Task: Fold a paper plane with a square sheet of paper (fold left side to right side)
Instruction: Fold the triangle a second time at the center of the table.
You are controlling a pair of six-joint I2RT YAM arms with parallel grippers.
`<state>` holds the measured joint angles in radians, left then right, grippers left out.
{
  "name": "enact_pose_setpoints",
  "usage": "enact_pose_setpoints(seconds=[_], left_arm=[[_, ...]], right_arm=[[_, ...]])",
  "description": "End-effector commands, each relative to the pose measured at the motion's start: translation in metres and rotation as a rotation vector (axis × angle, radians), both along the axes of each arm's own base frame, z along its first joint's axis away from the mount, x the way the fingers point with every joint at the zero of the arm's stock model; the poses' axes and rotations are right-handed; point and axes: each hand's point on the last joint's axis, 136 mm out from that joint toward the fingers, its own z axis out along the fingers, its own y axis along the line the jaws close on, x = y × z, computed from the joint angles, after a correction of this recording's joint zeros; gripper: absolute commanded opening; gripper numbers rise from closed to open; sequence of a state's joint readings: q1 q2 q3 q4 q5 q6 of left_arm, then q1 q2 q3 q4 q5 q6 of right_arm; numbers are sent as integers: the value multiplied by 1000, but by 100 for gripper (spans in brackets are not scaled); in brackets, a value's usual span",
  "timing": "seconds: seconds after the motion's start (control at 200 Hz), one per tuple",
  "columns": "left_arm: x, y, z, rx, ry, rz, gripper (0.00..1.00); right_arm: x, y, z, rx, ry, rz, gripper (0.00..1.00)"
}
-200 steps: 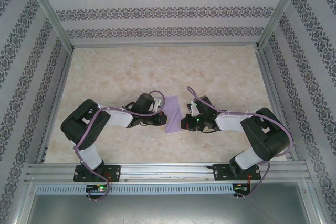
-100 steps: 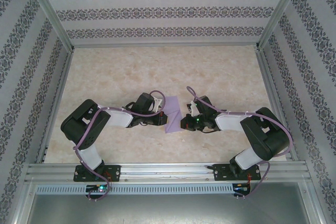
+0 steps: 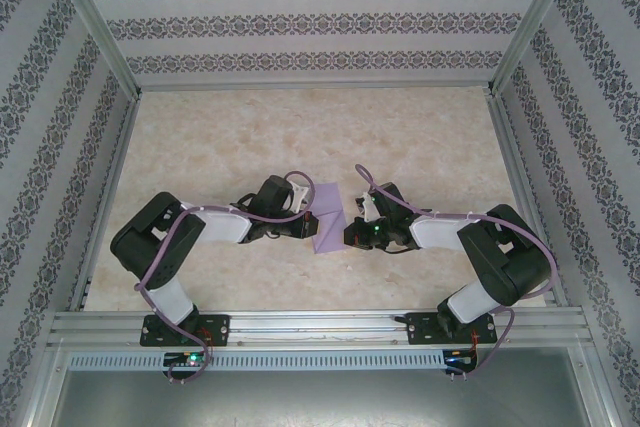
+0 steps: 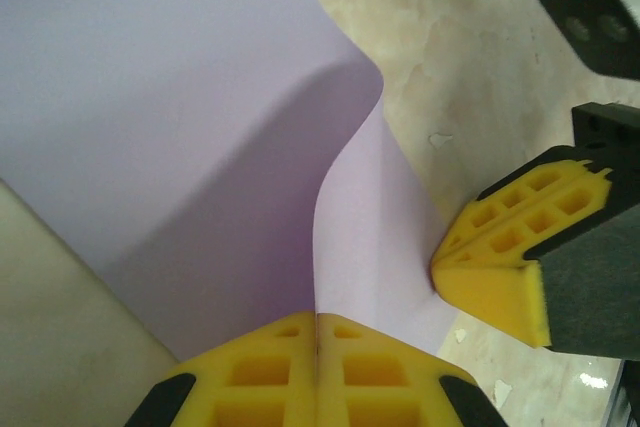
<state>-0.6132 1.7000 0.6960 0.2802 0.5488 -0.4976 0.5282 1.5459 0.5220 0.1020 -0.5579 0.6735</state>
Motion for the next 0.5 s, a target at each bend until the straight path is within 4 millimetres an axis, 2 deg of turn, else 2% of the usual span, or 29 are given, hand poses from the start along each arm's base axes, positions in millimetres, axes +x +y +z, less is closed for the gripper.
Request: enact_pose_setpoints(seconds=[0.0,0.495], left_arm=[[8,2,14,1,-46,-4,0],[10,1,-4,33,-19,-9,0]], right_arm=[[-15,-14,-26,-102,60,3,0],[-16,-15,-27,-104,63,3,0]])
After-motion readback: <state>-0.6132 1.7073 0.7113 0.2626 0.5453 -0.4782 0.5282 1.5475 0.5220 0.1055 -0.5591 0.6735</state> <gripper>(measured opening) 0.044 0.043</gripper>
